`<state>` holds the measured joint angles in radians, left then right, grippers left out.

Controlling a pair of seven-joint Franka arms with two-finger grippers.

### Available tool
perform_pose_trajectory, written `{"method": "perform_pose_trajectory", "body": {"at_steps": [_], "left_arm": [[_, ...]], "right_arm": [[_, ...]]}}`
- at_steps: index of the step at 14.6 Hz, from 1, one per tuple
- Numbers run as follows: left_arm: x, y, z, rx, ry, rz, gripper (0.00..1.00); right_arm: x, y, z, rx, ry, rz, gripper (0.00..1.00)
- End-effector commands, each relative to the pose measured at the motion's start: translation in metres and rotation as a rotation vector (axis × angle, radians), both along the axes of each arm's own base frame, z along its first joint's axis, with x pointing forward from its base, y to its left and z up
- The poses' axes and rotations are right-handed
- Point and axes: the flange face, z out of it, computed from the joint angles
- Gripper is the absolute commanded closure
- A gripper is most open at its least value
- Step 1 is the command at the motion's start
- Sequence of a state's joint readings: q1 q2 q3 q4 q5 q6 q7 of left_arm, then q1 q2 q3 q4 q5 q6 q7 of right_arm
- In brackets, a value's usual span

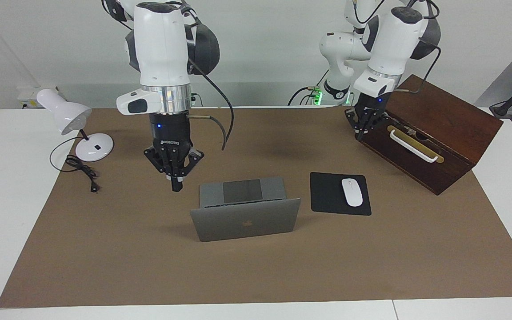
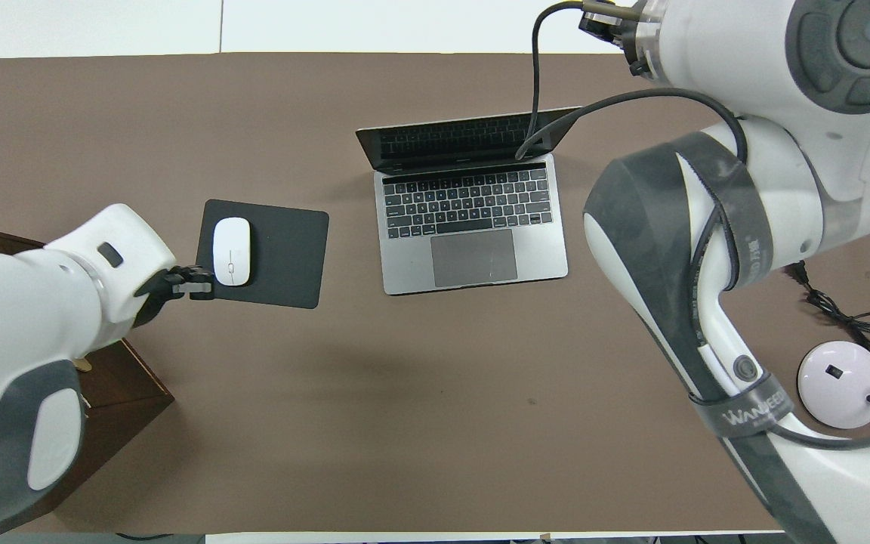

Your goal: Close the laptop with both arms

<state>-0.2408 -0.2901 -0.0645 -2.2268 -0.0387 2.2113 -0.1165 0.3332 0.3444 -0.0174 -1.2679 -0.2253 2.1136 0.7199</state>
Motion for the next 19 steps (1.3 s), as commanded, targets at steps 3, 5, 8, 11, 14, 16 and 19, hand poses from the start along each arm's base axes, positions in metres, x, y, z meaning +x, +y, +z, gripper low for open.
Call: {"method": "perform_pose_trajectory", "body": {"at_steps": [3,5,8,11,14,16,19], "left_arm": [[-0.035,-0.035,-0.045,-0.058,-0.129,-0.074,1.00],[-0.049,-0.054,-0.072,-0.097,-0.183,-0.083,1.00],[-0.060,-0.082,-0.108,-0.142,-0.232,-0.108,1.00],[-0.064,-0.108,-0.136,-0.177,-0.266,-0.143,1.00],[-0.068,-0.128,-0.162,-0.203,-0.304,-0.179,1.00],[-0.068,-0.134,-0.175,-0.211,-0.319,-0.192,1.00],[-0.066,-0.139,-0.198,-0.220,-0.346,-0.211,1.00]], "right_arm": [[-0.006,0.032,-0.009,0.008,-0.018,-0.076,1.00],[-0.003,0.043,-0.023,-0.002,-0.019,-0.087,1.00],[0.002,0.057,-0.039,0.009,-0.022,-0.096,1.00],[0.008,0.065,-0.051,0.032,-0.047,-0.094,1.00],[0.016,0.066,-0.061,-0.072,-0.083,-0.042,1.00],[0.021,0.069,-0.068,-0.108,-0.091,-0.020,1.00],[0.025,0.069,-0.063,-0.160,-0.097,0.058,1.00]]}}
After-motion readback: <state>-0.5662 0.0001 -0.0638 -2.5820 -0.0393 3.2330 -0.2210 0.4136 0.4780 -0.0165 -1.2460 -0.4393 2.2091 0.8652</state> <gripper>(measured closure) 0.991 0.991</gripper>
